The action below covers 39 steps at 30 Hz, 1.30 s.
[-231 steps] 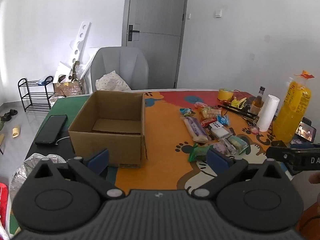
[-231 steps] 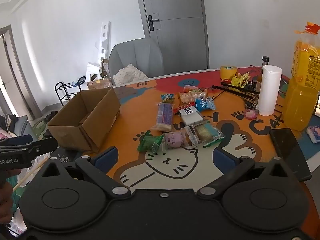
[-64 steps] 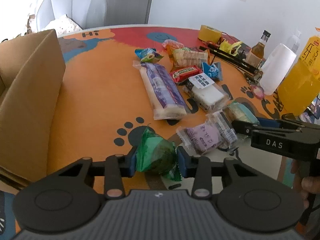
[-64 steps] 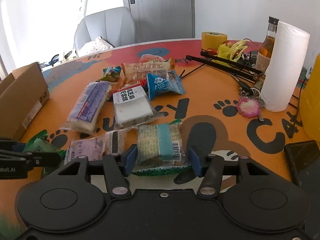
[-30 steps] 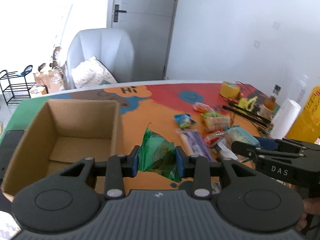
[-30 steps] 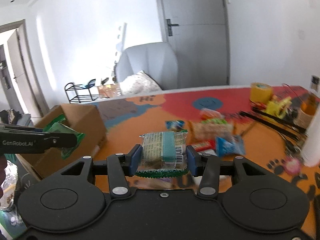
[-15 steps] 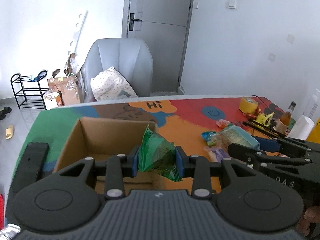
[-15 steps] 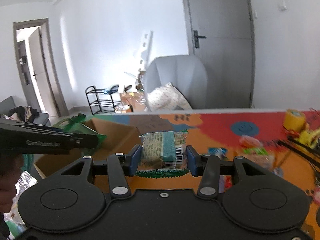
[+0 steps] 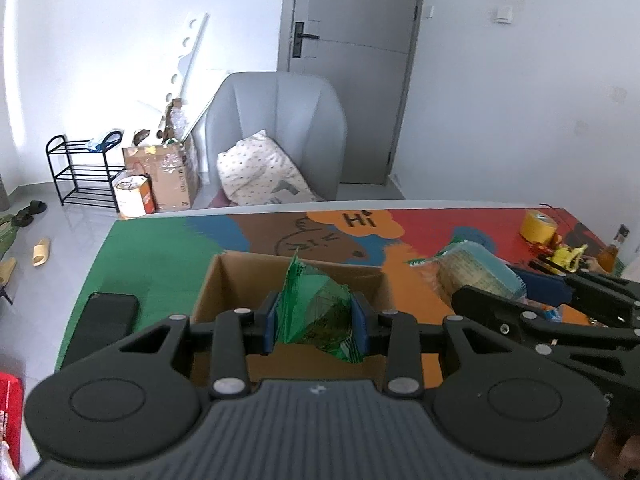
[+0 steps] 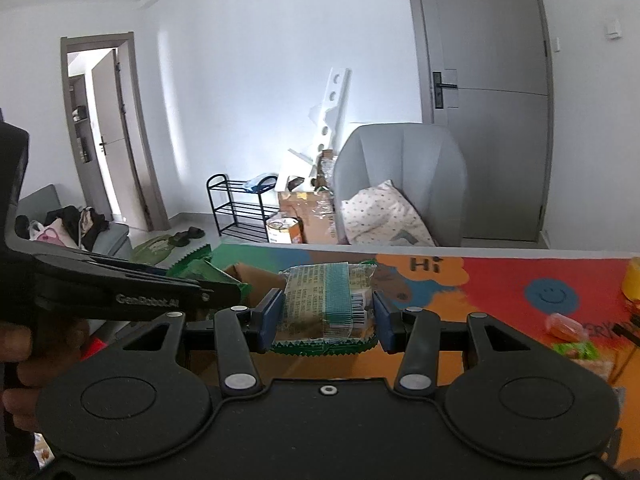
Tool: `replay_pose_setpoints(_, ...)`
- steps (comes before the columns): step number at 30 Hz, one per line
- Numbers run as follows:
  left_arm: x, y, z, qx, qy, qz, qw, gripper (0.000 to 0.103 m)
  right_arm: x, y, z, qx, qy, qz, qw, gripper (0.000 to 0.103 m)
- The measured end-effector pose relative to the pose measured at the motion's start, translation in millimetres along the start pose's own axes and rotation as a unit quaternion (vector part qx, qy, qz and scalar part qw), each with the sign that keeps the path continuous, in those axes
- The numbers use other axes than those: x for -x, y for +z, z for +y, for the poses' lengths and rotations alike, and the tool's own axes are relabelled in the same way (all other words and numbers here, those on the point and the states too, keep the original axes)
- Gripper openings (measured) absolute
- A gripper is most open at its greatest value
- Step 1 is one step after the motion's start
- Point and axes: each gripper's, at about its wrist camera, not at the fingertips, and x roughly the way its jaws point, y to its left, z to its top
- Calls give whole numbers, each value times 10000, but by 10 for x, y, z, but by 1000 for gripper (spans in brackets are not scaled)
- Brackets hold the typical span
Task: Organize snacks
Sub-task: 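Carry both snacks to the cardboard box and open both grippers inside, then move both tools back over the snacks on the table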
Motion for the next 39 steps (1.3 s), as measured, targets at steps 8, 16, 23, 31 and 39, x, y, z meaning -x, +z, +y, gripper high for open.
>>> replay_pose_setpoints(8,-267,45,164,180,194,236,9994,36,-207,34,56,-59,209,82,9997,46)
replay_pose_setpoints(16,-384,66,284,309,342,332,9984,39,-329,15,144,-109,345,241,9991,46)
replay_pose_setpoints(23,-262,33,337,453,437,300,9976,53,-389,11,152,-211,425,382,9981,53)
replay_pose_setpoints(31,-38,-37,350,596,550,139,9966,81,-264,15,51,-464,230,321,9981,69)
replay_pose_setpoints(39,44,-127,291,745,534,237,9955,90,-38,-82,-119,-566,20,364,9977,80)
